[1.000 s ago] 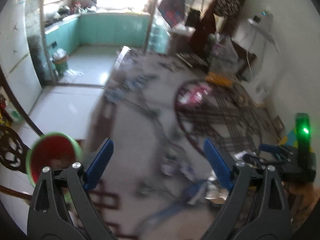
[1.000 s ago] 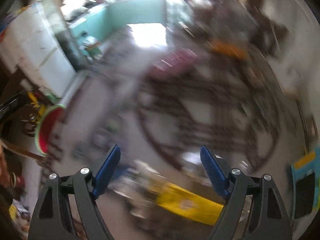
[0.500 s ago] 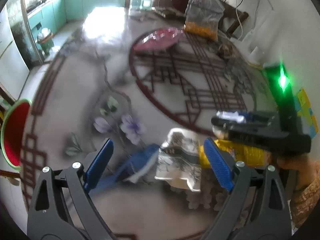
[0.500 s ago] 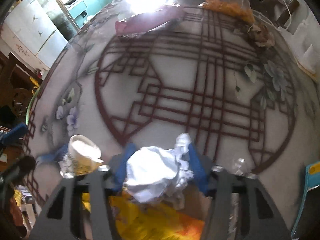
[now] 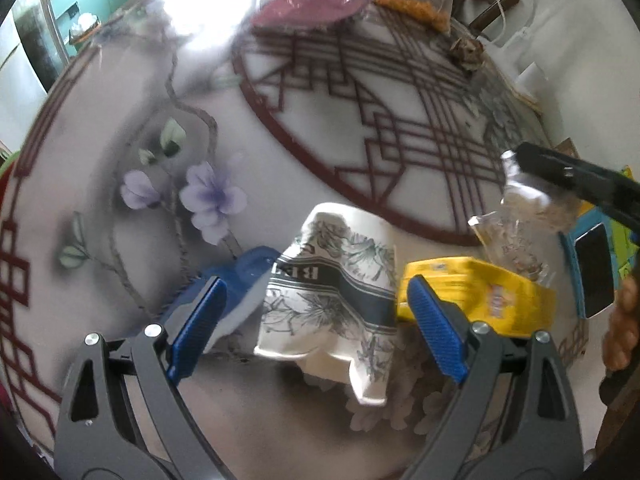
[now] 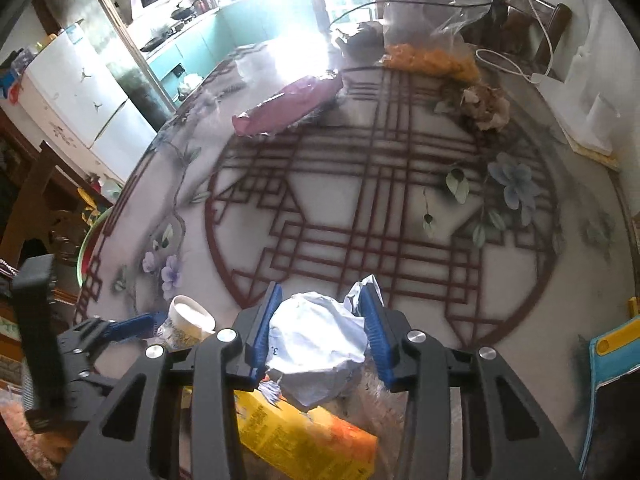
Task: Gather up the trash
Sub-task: 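Grasp the printed paper cup with the left gripper while the right gripper grasps the white plastic bag, then carry the paper cup and white plastic bag with both grippers over the bucket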
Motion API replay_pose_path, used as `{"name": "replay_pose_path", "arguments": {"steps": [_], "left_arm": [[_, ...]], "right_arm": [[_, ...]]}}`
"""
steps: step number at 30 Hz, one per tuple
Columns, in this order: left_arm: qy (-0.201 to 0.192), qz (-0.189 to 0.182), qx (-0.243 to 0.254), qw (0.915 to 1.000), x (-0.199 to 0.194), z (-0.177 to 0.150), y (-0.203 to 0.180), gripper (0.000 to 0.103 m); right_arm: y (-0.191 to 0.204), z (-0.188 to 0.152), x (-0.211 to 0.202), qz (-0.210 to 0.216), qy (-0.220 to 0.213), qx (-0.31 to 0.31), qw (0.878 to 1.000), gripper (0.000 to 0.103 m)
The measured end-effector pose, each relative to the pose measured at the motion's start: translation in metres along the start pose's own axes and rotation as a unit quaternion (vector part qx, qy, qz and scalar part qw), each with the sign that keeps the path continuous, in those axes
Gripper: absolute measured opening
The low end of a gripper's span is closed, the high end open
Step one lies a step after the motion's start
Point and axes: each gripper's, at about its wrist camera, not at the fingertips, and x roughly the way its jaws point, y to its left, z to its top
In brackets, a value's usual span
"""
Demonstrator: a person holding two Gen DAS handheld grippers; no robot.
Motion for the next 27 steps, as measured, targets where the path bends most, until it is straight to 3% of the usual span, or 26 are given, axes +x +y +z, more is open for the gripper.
{"name": "replay_pose_path", "arguments": {"steps": [3,4,5,6,10,14,16,20,23,27], "left_arm": [[-0.005,0.006,0.008,0.9999,0.006,-0.001,-0.004,0.089],[-0.007,0.01,0.016,0.9998,0.006,-0.002,-0.007,0.083],[-0.012,0.015,0.021,0.9996,0.006,-0.002,-0.009,0.064],[-0.015,0.014,0.028,0.9994,0.005,-0.001,-0.01,0.061],[-0.026,-0.005,0.017,0.9995,-0.002,0.003,-0.007,0.06],[-0.091,0.017,0.019,0.9955,-0.044,0.01,-0.003,0.06],[-0.131,0.035,0.016,0.9906,-0.071,0.016,0.0,0.06],[-0.221,0.093,-0.003,0.9708,-0.134,0.026,0.016,0.06],[-0.259,0.129,-0.031,0.9565,-0.169,0.026,0.036,0.06],[-0.279,0.156,-0.073,0.9448,-0.199,0.023,0.067,0.06]], "right_arm": [[0.001,-0.003,-0.002,0.003,-0.001,0.0,1.0,0.04],[0.001,-0.004,-0.004,0.004,-0.002,0.0,1.0,0.04],[0.002,-0.005,-0.006,0.006,-0.003,0.001,1.0,0.04],[0.003,-0.006,-0.007,0.007,-0.005,0.001,1.0,0.04],[0.014,-0.004,-0.013,0.017,-0.014,-0.008,1.0,0.04],[0.03,0.003,-0.023,0.031,-0.032,-0.017,0.999,0.04],[0.043,0.01,-0.033,0.042,-0.051,-0.024,0.998,0.04],[0.075,0.024,-0.053,0.07,-0.093,-0.042,0.992,0.04],[0.106,0.033,-0.065,0.094,-0.117,-0.069,0.986,0.04],[0.146,0.038,-0.07,0.123,-0.127,-0.101,0.979,0.04]]}}
